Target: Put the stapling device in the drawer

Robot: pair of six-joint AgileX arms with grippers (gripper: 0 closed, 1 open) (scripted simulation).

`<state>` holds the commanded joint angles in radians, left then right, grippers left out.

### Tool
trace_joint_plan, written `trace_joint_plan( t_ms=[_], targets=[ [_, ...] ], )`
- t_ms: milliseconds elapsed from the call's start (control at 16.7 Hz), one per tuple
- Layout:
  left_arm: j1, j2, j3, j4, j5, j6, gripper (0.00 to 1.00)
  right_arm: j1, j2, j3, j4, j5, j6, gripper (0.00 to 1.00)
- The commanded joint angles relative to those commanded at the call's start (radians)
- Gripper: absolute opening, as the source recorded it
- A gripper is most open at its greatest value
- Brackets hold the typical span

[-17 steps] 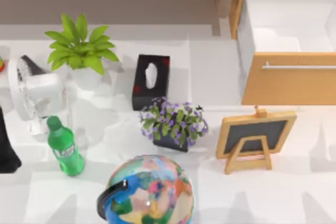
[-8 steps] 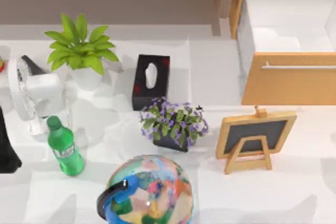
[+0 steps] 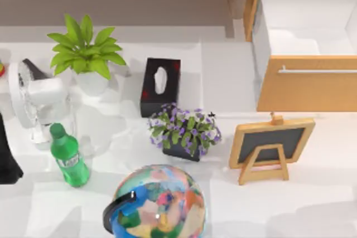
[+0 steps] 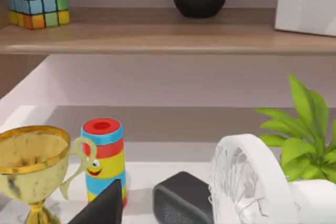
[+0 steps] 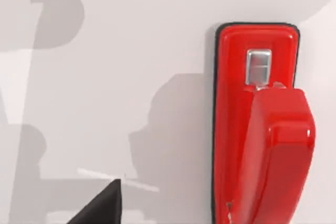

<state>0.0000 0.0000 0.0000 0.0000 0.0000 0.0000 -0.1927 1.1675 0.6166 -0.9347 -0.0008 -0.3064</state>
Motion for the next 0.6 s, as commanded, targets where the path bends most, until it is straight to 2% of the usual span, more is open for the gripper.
trace_joint_plan(
  t_ms=[180,600],
  targets=[
    [0.0,0.0,0.0,0.0,0.0,0.0,1.0,-0.016,0.069,0.05,-0.063,-0.001,-0.025,1.0],
    [0.0,0.0,0.0,0.0,0.0,0.0,1.0,-0.014,0.077,0.038,-0.048,-0.001,-0.024,1.0]
  ],
)
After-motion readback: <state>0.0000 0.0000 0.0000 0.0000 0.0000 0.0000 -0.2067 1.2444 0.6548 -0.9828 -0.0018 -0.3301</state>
